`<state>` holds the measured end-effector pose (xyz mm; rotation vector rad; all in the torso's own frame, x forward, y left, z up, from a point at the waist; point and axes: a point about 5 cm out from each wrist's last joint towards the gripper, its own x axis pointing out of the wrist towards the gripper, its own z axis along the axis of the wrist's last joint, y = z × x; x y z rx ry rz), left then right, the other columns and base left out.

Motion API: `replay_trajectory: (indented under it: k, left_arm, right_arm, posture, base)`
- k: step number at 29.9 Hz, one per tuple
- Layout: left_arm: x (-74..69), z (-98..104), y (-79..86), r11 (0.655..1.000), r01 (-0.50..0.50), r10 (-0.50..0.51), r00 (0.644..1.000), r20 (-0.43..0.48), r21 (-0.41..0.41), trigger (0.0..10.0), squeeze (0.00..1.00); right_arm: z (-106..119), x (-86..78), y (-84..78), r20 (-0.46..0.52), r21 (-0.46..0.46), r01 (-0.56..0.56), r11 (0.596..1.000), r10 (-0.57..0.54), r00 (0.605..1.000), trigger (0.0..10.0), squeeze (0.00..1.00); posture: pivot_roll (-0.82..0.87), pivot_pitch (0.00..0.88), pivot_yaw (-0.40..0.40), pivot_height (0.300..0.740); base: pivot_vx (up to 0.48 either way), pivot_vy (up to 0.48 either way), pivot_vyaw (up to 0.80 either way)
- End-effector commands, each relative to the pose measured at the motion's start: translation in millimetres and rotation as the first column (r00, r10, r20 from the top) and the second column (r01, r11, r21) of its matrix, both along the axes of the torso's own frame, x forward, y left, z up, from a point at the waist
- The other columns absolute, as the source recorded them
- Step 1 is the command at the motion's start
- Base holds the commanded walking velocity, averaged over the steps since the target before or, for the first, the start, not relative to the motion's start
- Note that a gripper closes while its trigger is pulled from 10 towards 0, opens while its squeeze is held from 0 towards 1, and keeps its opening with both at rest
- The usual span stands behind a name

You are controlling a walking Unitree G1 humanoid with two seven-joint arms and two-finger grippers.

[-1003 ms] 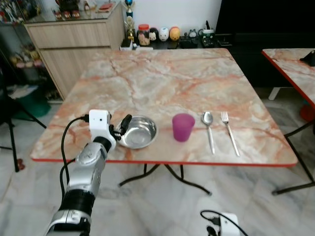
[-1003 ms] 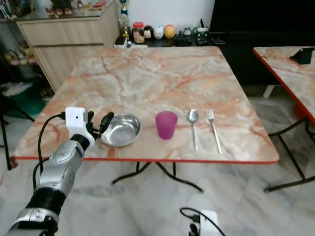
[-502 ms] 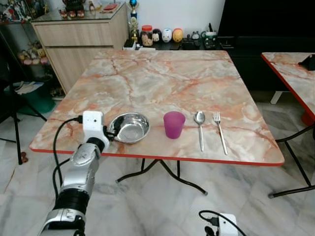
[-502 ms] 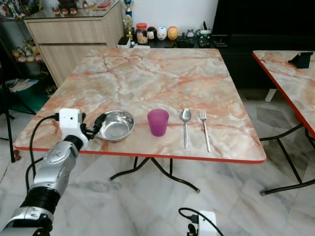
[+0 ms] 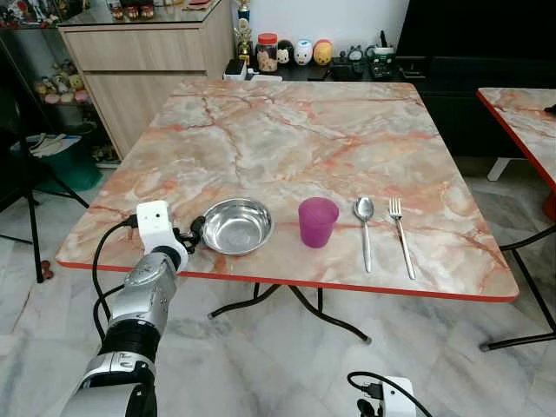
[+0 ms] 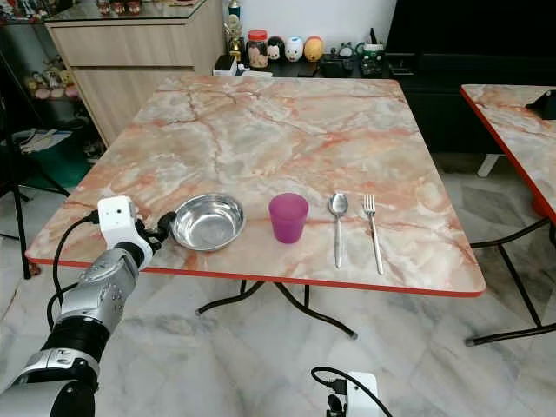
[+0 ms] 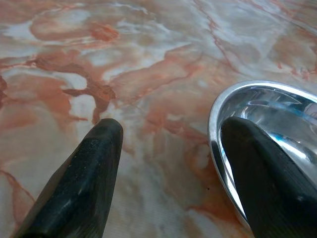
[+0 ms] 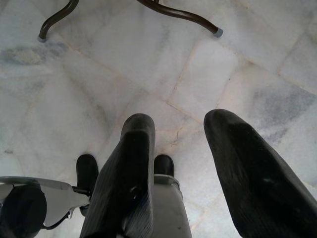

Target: Setting the table

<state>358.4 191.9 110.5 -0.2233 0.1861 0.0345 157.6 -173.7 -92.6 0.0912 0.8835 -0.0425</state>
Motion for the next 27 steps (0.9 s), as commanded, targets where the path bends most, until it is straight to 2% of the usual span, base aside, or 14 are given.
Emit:
replay_trajectory:
  k: [1,7,11,12,16,17,18,22,27]
  left_arm:
    - [5.8,12,2.4,1.000,-0.012,0.012,0.999,0.042,-0.005,10.0,1.00]
    - [7.1,16,4.4,0.999,-0.031,0.032,0.998,0.059,-0.012,10.0,1.00]
    - [6.8,12,0.0,1.000,0.011,-0.011,1.000,0.020,0.006,10.0,1.00]
    - [6.8,12,-0.1,1.000,0.012,-0.012,1.000,0.019,0.006,10.0,0.00]
    - [7.1,12,-0.6,0.999,0.012,-0.013,1.000,0.013,0.030,10.0,0.00]
    - [7.8,12,-1.6,1.000,0.016,-0.016,1.000,0.010,0.022,10.0,0.00]
    - [9.2,11,-5.4,0.999,0.034,-0.034,0.999,-0.008,-0.025,10.0,0.00]
    - [10.7,11,-9.8,0.997,0.069,-0.069,0.997,-0.020,-0.031,10.0,0.00]
    - [11.0,7,-13.5,0.995,0.095,-0.094,0.994,-0.054,0.016,10.0,0.00]
  right_arm:
    - [-1,-2.7,0.2,-0.014,0.000,-0.007,1.000,0.007,1.000,10.0,0.00]
    - [-1,-1.7,0.0,-0.012,0.001,-0.007,1.000,0.007,1.000,10.0,0.00]
    - [-1,-1.2,-0.1,-0.012,-0.001,-0.007,1.000,0.007,1.000,10.0,0.00]
    - [-1,-1.1,-0.1,-0.012,-0.001,-0.008,1.000,0.007,1.000,10.0,0.00]
    - [-1,-1.0,-0.2,-0.012,-0.001,-0.007,1.000,0.007,1.000,10.0,0.00]
    - [-1,-1.0,-0.3,-0.012,-0.001,-0.007,1.000,0.007,1.000,10.0,0.00]
    - [-1,-0.8,-0.5,-0.012,-0.002,-0.010,1.000,0.010,1.000,10.0,0.00]
    - [0,-0.4,-0.3,-0.011,-0.002,-0.013,1.000,0.013,1.000,10.0,0.00]
    - [-1,-0.5,-0.5,-0.011,-0.003,-0.009,1.000,0.009,1.000,10.0,0.00]
  posture:
    - [0.10,0.000,-0.004,0.740]
    - [0.09,0.000,-0.005,0.740]
    - [0.09,0.000,-0.006,0.740]
    - [0.09,0.000,-0.006,0.740]
    - [0.09,0.000,-0.006,0.740]
    - [0.09,0.000,-0.006,0.740]
    - [0.10,0.000,-0.009,0.740]
    - [0.10,0.000,-0.009,0.740]
    - [0.10,0.000,-0.008,0.740]
  base:
    - [0.000,0.000,0.00]
    - [0.000,0.000,0.00]
    - [0.000,0.000,0.00]
    - [0.000,0.000,0.00]
    - [0.000,0.000,0.00]
    - [0.000,0.000,0.00]
    - [0.000,0.000,0.00]
    - [0.000,0.000,0.00]
    - [0.000,0.000,0.00]
